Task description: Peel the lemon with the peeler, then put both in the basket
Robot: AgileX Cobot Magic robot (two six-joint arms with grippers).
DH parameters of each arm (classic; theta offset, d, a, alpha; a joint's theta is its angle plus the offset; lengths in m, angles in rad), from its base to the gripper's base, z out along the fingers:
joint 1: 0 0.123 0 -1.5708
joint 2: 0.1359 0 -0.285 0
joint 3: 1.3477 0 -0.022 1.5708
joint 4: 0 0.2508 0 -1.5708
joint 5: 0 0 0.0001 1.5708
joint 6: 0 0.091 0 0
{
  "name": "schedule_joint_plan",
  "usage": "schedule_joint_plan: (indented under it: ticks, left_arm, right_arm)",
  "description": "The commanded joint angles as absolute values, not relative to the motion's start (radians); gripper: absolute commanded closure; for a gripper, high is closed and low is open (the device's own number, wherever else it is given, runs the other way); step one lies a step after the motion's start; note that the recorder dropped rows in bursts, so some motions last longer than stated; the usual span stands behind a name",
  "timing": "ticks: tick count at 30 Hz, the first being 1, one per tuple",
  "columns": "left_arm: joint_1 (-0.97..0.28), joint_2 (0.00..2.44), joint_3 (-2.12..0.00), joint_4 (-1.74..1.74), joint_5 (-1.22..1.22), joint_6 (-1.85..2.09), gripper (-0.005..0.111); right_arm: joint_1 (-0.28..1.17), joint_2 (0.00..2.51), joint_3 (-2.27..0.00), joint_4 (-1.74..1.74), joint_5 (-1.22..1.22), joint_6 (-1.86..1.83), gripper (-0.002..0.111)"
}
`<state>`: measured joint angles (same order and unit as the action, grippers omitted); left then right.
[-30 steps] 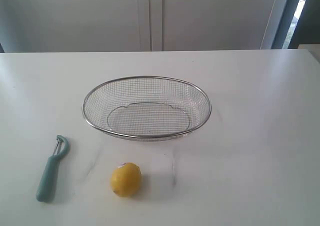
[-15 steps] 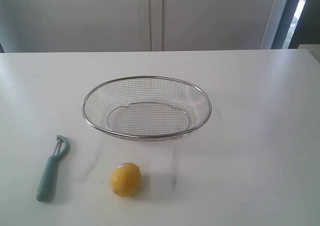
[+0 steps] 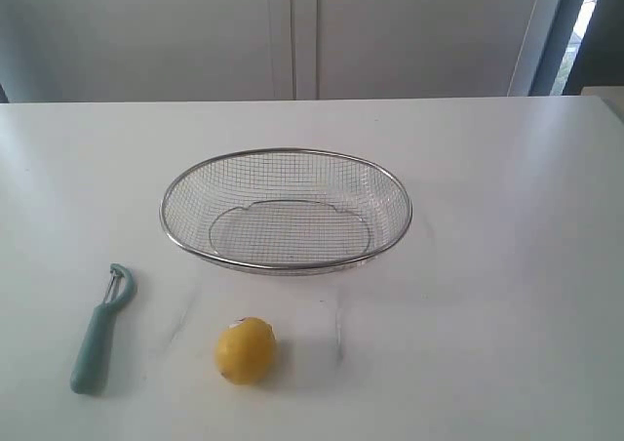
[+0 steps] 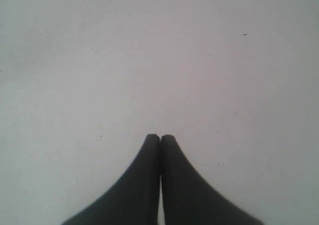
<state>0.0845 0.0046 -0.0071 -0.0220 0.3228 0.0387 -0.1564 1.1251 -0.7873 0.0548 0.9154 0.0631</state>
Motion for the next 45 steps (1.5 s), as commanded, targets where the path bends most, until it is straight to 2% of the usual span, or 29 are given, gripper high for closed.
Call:
schedule_joint_plan:
  ticks: [1,45]
  left_arm:
    - [0.088,0.000,0.000,-0.031,0.333,0.032,0.107]
    - [0.088,0.000,0.000,-0.031,0.333,0.032,0.107]
  right_arm:
    - [-0.160,1.126,-0.795,0.057,0.914,0.067,0.108]
    - [-0.154,1.241,-0.806,0.269,0.983,-0.034,0.108]
